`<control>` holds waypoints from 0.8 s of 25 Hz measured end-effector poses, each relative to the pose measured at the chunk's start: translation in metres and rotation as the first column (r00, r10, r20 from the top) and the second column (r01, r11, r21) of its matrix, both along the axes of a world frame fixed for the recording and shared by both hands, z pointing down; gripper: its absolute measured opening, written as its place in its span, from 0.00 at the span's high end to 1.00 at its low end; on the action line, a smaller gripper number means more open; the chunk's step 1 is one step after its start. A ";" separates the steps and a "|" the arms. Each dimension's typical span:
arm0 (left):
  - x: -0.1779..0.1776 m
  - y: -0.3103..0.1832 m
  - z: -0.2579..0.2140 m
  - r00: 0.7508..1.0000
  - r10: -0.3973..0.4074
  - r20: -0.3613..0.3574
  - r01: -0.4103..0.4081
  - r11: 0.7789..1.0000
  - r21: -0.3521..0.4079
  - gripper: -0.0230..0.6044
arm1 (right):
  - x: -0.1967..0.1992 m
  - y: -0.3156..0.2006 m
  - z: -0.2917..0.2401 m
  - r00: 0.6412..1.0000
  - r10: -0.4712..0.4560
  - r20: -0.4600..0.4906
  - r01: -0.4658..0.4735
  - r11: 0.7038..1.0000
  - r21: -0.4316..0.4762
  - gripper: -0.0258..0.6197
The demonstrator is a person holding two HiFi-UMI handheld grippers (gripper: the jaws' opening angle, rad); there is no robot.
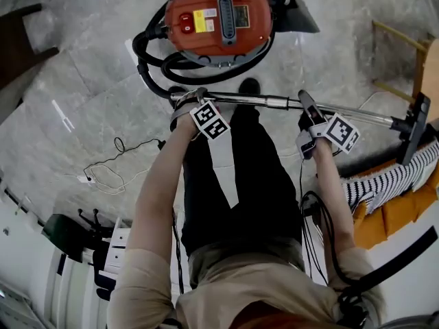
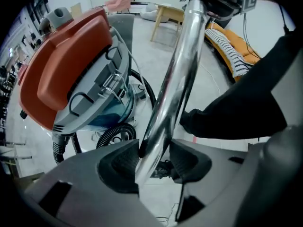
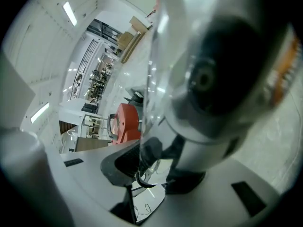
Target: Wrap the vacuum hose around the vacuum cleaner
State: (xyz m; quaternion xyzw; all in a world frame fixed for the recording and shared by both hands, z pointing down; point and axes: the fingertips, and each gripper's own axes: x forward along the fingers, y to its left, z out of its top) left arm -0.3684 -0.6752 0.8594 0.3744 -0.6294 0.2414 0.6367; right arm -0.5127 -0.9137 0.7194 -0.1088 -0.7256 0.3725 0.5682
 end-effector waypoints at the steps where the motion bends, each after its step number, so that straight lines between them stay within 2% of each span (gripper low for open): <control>1: -0.004 -0.001 0.000 1.000 -0.021 0.006 0.021 1.000 -0.008 0.64 | -0.007 0.000 0.001 1.000 -0.019 0.005 0.019 1.000 -0.001 0.80; 7: -0.029 -0.003 0.009 0.982 -0.168 0.083 0.168 0.986 -0.002 0.64 | -0.045 0.006 0.016 0.998 -0.063 -0.011 0.063 0.998 -0.030 0.80; 11: -0.042 0.008 0.015 0.967 -0.204 0.151 0.198 0.979 0.057 0.64 | -0.057 0.013 0.033 0.998 -0.058 -0.038 0.057 0.998 -0.041 0.80; 17: -0.057 0.011 0.007 0.945 -0.307 0.115 0.277 0.935 0.221 0.62 | -0.078 0.016 0.032 0.995 -0.075 -0.064 0.074 0.997 -0.019 0.79; 20: -0.058 0.014 0.005 0.949 -0.293 0.118 0.258 0.934 0.246 0.62 | -0.081 0.021 0.031 0.994 -0.059 -0.096 0.059 0.998 -0.006 0.79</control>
